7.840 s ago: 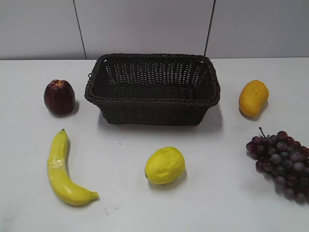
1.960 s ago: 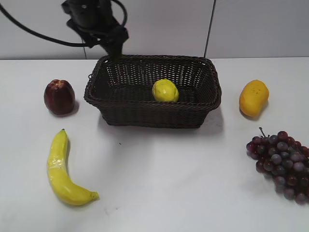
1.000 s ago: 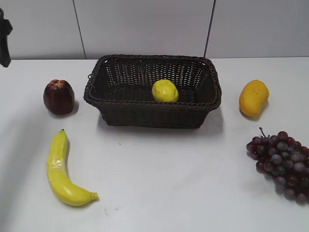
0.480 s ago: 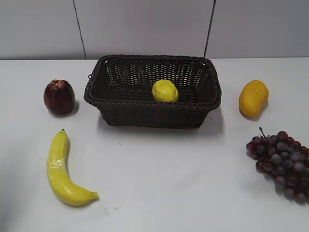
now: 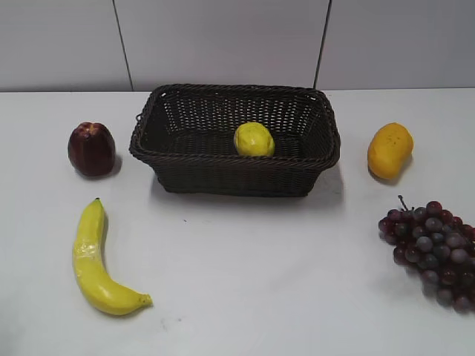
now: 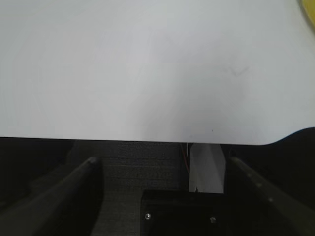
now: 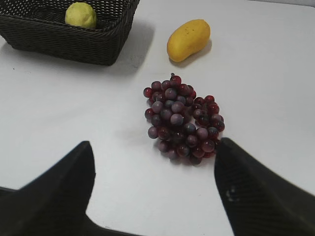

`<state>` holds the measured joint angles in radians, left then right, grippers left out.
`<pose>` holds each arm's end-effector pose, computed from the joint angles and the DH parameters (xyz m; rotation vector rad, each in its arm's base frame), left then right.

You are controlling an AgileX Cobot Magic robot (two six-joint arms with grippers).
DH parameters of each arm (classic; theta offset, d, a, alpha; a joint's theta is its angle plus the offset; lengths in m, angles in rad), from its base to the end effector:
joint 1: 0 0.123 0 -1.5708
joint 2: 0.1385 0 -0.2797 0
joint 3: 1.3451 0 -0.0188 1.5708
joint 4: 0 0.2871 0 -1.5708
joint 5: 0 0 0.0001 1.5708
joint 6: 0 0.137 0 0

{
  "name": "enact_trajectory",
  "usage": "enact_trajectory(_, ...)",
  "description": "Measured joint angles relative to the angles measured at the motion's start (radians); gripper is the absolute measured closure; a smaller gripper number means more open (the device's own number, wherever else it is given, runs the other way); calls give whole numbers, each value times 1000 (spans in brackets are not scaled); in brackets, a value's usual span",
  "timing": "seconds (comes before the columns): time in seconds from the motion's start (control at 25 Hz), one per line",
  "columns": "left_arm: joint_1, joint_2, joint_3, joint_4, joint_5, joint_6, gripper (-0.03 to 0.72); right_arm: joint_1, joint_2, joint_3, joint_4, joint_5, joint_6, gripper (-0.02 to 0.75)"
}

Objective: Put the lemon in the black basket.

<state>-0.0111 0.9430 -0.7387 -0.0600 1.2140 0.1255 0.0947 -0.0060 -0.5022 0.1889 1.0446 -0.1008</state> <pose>0.1882 -0.0098 0.2221 0.1773 2.8929 -0.0651 0.0697 0.0290 0.2787 -0.2042 2.0024 0.2212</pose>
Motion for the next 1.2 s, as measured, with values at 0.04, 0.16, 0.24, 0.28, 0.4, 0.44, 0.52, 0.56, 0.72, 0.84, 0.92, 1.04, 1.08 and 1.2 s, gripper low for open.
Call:
enact_trajectory(0.04,0,-37,25,-1,0,-4,125,0,0,0,0,0,0,167)
enact_trajectory(0.16,0,-133,107,-13,0,-11,125,0,0,0,0,0,0,167)
enact_trajectory(0.24,0,-191,154,-33,0,-13,125,0,0,0,0,0,0,167)
enact_trajectory(0.28,0,-223,171,-47,-6,-13,125,0,0,0,0,0,0,167)
enact_trajectory(0.4,0,-310,209,-84,-65,-14,125,0,0,0,0,0,0,167)
enact_trajectory(0.44,0,-335,218,-94,-92,-15,125,0,0,0,0,0,0,167)
enact_trajectory(0.52,0,-399,235,-106,-131,-15,125,0,0,0,0,0,0,167)
enact_trajectory(0.56,0,-421,237,-106,-135,-15,125,0,0,0,0,0,0,167)
enact_trajectory(0.72,0,-520,238,-109,-143,-17,125,0,0,0,0,0,0,167)
enact_trajectory(0.84,0,-598,238,-110,-145,-17,125,0,0,0,0,0,0,167)
enact_trajectory(0.92,0,-655,238,-109,-145,-18,125,0,0,0,0,0,0,167)
enact_trajectory(1.04,0,-736,238,-107,-145,-18,125,0,0,0,0,0,0,167)
enact_trajectory(1.08,0,-764,239,-106,-144,-18,125,0,0,0,0,0,0,167)
enact_trajectory(1.2,0,-838,245,-105,-143,-18,125,0,0,0,0,0,0,167)
